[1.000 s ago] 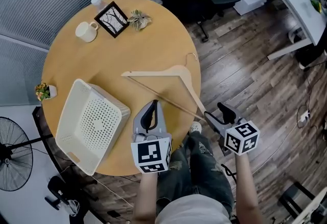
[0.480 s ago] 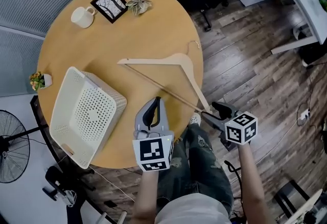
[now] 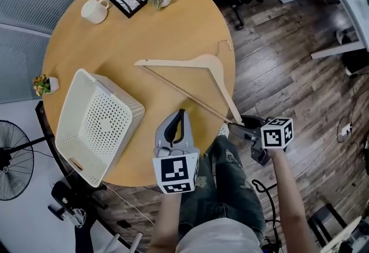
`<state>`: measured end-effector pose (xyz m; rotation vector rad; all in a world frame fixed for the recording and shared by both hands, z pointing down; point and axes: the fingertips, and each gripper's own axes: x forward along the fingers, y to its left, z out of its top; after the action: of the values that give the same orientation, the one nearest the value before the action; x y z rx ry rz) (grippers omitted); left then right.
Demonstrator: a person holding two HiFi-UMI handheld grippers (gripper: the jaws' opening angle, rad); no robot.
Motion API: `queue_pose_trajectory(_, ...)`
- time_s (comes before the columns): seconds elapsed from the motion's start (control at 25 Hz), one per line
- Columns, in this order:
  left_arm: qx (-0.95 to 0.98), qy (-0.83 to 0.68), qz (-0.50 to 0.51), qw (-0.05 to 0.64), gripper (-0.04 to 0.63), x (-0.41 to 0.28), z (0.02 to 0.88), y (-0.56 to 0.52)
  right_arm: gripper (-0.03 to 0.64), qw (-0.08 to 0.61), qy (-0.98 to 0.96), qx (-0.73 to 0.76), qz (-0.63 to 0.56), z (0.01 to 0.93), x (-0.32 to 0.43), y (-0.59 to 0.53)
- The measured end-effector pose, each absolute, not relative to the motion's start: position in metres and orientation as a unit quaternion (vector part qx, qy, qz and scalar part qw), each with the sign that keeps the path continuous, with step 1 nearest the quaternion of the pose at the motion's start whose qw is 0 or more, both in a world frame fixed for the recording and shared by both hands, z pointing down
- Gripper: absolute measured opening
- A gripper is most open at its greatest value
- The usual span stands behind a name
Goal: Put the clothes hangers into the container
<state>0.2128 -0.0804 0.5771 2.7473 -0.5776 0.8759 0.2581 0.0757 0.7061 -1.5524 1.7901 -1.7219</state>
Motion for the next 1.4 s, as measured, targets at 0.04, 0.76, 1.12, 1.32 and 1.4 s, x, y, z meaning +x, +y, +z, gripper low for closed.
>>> queue_pose_trajectory(0.04, 0.929, -0.195, 0.297, 0.101, 0.000, 0.212, 0.578, -0.080, 0.245, 0.117, 0.610, -0.515, -0.591, 0.706, 0.256, 0.075)
queue_pose_trajectory(0.76, 0.926, -0.196, 0.303, 0.106, 0.000, 0.209, 0.585, -0.074, 0.106, 0.233, 0.616, -0.445, -0.607, 0.688, 0.252, 0.068)
queue_pose_trajectory(1.12, 0.928, -0.201, 0.298, 0.102, 0.000, 0.208, 0.577, -0.075, 0.085, 0.289, 0.616, -0.465, -0.566, 0.656, 0.262, 0.065)
queue_pose_trajectory(1.32, 0.928, -0.204, 0.294, 0.100, 0.000, 0.207, 0.572, -0.075, 0.075, 0.310, 0.615, -0.469, -0.554, 0.640, 0.267, 0.060)
queue_pose_trajectory(1.4, 0.929, -0.205, 0.292, 0.100, 0.000, 0.206, 0.569, -0.074, 0.075, 0.317, 0.612, -0.468, -0.553, 0.635, 0.268, 0.059)
